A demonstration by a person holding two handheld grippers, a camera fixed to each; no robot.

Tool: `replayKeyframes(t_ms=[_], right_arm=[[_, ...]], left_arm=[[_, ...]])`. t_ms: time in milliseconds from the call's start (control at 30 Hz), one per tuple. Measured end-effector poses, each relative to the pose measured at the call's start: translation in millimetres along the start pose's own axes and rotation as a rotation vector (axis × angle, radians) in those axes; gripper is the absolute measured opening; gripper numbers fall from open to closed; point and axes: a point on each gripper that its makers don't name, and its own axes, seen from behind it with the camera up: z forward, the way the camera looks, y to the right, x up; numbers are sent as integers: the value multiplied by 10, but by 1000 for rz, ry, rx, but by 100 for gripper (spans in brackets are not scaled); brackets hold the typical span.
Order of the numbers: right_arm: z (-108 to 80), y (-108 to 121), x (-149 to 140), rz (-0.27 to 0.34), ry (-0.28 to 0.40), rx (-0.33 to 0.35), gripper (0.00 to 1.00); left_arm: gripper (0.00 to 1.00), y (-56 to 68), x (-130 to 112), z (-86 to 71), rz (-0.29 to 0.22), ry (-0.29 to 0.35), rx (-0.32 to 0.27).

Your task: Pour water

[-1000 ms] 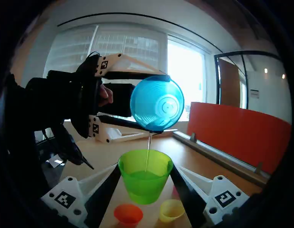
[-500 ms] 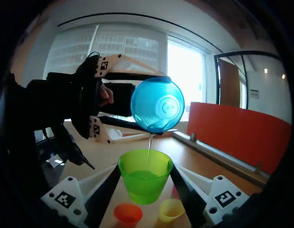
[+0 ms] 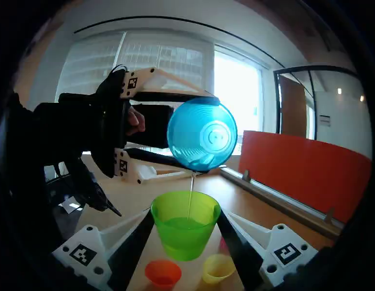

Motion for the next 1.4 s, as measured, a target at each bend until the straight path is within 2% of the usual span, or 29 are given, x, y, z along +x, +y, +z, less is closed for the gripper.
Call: replayKeyframes(t_ms=[400,1100,1400], right_arm=[[4,-10,4,-2,0,1,92],[12,-16,45,-3,4,-1,92],[12,-2,50,-3,4,-2,92]], left_arm=[[87,-59,-52,67,3,1,3],[87,41,-10,19,15,-1,2],[87,-14,-28,27,15,-2,6]])
